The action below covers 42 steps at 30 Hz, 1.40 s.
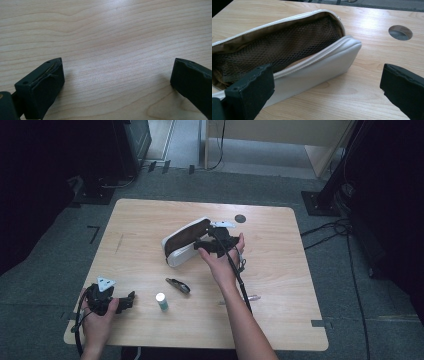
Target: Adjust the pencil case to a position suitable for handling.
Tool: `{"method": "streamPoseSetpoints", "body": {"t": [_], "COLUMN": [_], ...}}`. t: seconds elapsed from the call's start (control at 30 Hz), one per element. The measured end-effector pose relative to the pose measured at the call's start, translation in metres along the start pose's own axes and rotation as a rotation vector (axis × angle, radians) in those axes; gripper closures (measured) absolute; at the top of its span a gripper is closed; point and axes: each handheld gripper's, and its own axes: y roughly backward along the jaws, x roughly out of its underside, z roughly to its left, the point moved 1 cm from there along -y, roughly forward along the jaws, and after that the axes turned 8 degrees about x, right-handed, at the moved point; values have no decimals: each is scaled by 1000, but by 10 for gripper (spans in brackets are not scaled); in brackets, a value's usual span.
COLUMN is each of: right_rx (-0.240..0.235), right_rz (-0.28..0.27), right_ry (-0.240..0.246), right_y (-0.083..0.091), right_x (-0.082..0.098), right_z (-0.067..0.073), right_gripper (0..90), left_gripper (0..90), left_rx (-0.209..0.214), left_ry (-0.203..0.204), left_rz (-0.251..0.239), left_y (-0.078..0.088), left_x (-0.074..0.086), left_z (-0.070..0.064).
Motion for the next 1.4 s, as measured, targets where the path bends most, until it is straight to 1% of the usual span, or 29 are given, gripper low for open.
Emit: {"method": "streamPoseSetpoints", "body": {"t": [0.13, 0.33, 0.47, 0.6, 0.7, 0.8, 0.87, 1.03, 1.13, 1.17, 1.23, 1.27, 1.33, 1.4], "right_rx": [-15, -39, -57, -81, -85, -78, -84, -89, -102, -100, -88, -73, -60, -52], "right_rz": [5, 42, 44, 28, 25, 34, 41, 40, 32, 32, 38, 52, 81, 90], "right_ry": [-18, -51, -63, -74, -68, -63, -76, -89, -124, -133, -131, -128, -137, -139], "right_y": [-4, -12, -12, -8, -8, -11, -13, -13, -13, -13, -15, -17, -20, -22], "right_x": [-1, 1, 1, -1, -2, -1, 0, -1, -2, -3, -2, 0, 2, 4], "right_z": [4, 5, 5, 9, 14, 16, 17, 17, 18, 19, 22, 23, 25, 26], "right_gripper": [0, 0, 0, 0, 0, 0, 0, 0, 0, 0, 0, 0, 0, 0], "left_gripper": [0, 0, 0, 0, 0, 0, 0, 0, 0, 0, 0, 0, 0, 0], "left_rx": [0, 0, 3, 3, 4, 4, 4, 6, 6, 6, 6, 6, 6, 6], "left_ry": [0, 0, 0, -1, 0, 0, 0, -1, -1, -1, 0, -1, -1, -1], "left_rz": [0, 0, -2, -1, -1, -1, -1, -2, -2, -2, -2, -2, -2, -2], "left_y": [0, 0, 0, 0, 0, 0, 0, 0, 0, 0, 0, 0, 0, 0], "left_x": [0, 0, 0, 0, 0, 0, 0, 0, 0, 0, 0, 0, 0, 0], "left_z": [0, 0, 0, 0, -1, -1, -1, -1, -1, -1, -1, -1, -1, -1]}}
